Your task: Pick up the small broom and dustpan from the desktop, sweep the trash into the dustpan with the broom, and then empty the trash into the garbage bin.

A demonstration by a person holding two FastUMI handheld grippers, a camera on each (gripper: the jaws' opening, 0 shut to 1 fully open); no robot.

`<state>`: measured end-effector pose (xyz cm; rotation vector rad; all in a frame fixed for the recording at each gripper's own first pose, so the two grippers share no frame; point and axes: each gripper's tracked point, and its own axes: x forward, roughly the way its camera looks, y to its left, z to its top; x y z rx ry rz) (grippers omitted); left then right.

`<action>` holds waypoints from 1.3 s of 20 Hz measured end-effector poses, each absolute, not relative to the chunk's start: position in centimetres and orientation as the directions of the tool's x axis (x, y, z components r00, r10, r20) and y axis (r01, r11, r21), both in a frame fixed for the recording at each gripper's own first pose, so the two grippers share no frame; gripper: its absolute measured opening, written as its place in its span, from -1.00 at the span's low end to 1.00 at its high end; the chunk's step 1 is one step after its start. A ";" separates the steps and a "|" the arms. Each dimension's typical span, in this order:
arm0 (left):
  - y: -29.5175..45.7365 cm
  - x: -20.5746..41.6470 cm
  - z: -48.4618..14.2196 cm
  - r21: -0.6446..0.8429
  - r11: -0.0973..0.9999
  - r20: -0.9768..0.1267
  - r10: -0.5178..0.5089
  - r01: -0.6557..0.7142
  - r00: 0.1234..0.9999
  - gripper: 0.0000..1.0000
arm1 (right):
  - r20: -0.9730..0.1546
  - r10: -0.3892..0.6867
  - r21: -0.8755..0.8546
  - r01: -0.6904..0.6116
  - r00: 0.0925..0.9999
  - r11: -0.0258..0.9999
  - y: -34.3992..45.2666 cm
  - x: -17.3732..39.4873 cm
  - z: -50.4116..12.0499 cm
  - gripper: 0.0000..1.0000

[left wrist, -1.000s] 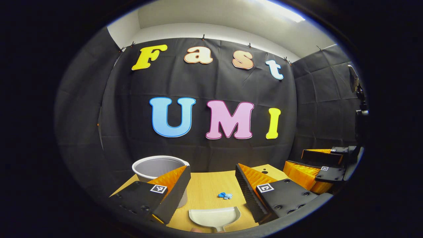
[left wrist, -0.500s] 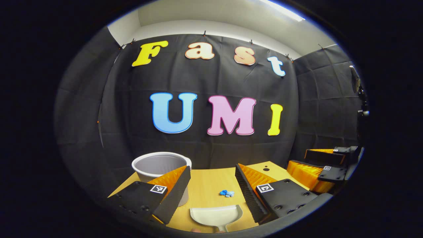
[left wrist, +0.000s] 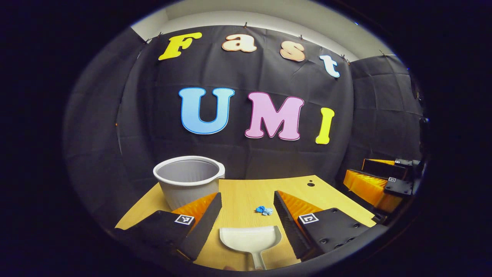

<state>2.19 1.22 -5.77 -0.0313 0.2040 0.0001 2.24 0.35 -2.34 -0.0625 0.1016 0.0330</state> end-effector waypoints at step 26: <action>-3.8 2.1 -33.3 -0.084 0.952 -0.991 -0.049 -0.296 0.122 0.68 | -0.534 0.271 0.363 -0.072 0.801 0.929 -6.8 0.2 -19.3 0.95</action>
